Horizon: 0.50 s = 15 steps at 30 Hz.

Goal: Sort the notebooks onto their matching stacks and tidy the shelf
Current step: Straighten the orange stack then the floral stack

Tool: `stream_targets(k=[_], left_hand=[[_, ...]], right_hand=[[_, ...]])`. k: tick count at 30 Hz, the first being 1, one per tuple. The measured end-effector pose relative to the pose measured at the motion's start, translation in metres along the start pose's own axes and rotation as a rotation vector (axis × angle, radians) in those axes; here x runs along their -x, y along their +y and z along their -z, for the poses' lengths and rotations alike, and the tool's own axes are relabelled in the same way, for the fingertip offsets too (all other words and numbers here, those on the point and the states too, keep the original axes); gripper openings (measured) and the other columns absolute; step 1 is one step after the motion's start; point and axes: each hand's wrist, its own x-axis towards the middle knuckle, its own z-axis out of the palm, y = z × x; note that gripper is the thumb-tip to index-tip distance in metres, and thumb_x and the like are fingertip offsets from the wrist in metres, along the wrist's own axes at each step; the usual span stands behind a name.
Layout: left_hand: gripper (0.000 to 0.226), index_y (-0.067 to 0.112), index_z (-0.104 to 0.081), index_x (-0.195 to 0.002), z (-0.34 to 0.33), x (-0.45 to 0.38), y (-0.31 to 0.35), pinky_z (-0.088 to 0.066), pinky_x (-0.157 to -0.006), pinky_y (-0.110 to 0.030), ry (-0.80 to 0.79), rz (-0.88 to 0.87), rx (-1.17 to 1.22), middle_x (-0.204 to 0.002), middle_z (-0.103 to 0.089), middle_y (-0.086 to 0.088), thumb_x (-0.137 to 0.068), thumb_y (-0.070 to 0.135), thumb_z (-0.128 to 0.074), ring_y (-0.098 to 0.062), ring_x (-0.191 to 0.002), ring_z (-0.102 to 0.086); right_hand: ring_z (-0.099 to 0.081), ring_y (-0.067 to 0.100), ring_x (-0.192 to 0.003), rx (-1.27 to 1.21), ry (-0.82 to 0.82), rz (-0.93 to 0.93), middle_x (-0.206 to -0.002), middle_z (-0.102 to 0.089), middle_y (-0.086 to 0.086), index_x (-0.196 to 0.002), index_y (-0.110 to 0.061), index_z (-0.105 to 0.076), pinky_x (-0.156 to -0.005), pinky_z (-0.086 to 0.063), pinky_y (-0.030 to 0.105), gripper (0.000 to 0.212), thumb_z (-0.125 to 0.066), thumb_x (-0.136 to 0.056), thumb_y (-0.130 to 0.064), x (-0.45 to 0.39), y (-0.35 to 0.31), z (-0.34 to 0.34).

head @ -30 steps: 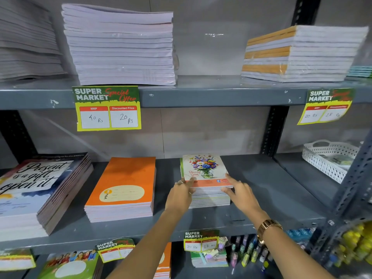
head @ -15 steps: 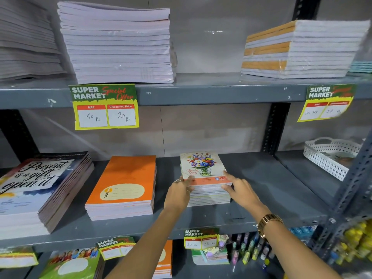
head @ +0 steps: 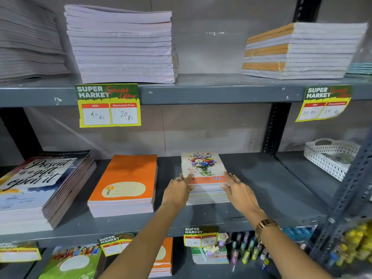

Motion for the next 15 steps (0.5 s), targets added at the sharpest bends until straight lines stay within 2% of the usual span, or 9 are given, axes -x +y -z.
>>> stream_targets(k=[2, 5, 7, 9, 10, 11, 15], left_hand=[[0.052, 0.023, -0.018, -0.147, -0.004, 0.001, 0.001, -0.020, -0.118, -0.041, 0.029, -0.034, -0.105, -0.157, -0.020, -0.011, -0.099, 0.035, -0.034, -0.033, -0.141, -0.027], [0.058, 0.019, -0.008, -0.149, -0.011, 0.001, 0.003, -0.007, -0.120, -0.039, 0.049, -0.068, -0.164, -0.160, -0.008, -0.009, -0.099, 0.040, -0.028, -0.030, -0.147, -0.008], [0.057, 0.019, -0.005, -0.149, -0.014, -0.001, 0.003, -0.002, -0.120, -0.039, 0.050, -0.100, -0.196, -0.160, -0.005, -0.008, -0.100, 0.039, -0.026, -0.026, -0.148, -0.002], [0.056, 0.019, -0.004, -0.149, -0.014, -0.001, 0.004, 0.000, -0.120, -0.039, 0.053, -0.111, -0.205, -0.160, -0.006, -0.007, -0.100, 0.037, -0.026, -0.024, -0.148, -0.001], [0.056, 0.019, -0.004, -0.149, -0.015, -0.001, 0.004, 0.000, -0.120, -0.039, 0.053, -0.110, -0.203, -0.160, -0.006, -0.007, -0.101, 0.035, -0.026, -0.024, -0.148, -0.001], [0.055, 0.018, -0.003, -0.149, -0.015, 0.000, 0.005, 0.000, -0.120, -0.039, 0.055, -0.108, -0.199, -0.160, -0.006, -0.007, -0.101, 0.033, -0.026, -0.023, -0.148, 0.000], [0.056, 0.016, -0.002, -0.149, -0.016, 0.001, 0.005, 0.001, -0.119, -0.035, 0.071, -0.112, -0.191, -0.160, -0.005, -0.007, -0.100, 0.021, -0.029, -0.022, -0.148, 0.000]], right_hand=[[-0.024, 0.022, -0.145, 0.083, 0.019, 0.003, -0.157, -0.024, 0.009, -0.149, -0.016, -0.022, -0.100, -0.048, 0.039, 0.052, -0.029, -0.101, -0.035, 0.002, -0.005, -0.002], [-0.014, 0.020, -0.147, 0.098, 0.083, 0.014, -0.159, -0.016, 0.008, -0.148, -0.017, -0.023, -0.105, -0.043, 0.035, 0.051, -0.028, -0.101, -0.035, 0.005, -0.009, -0.004], [-0.011, 0.018, -0.148, 0.097, 0.102, 0.061, -0.160, -0.012, 0.005, -0.149, -0.018, -0.021, -0.115, -0.029, 0.033, 0.050, -0.029, -0.101, -0.033, 0.005, -0.010, -0.006], [-0.012, 0.016, -0.148, 0.110, 0.093, 0.126, -0.160, -0.016, 0.004, -0.149, -0.018, -0.022, -0.120, -0.014, 0.031, 0.049, -0.029, -0.102, -0.029, 0.002, -0.013, -0.008], [-0.014, 0.015, -0.147, 0.108, 0.090, 0.148, -0.159, -0.020, 0.003, -0.148, -0.018, -0.024, -0.120, -0.011, 0.030, 0.048, -0.029, -0.102, -0.028, 0.000, -0.013, -0.010], [-0.016, 0.013, -0.147, 0.098, 0.094, 0.155, -0.158, -0.024, 0.001, -0.148, -0.018, -0.026, -0.120, -0.012, 0.029, 0.047, -0.029, -0.102, -0.027, -0.001, -0.014, -0.012], [-0.020, 0.008, -0.145, 0.051, 0.140, 0.108, -0.154, -0.032, -0.005, -0.146, -0.021, -0.032, -0.114, -0.031, 0.025, 0.045, -0.033, -0.101, -0.026, 0.000, -0.017, -0.016]])
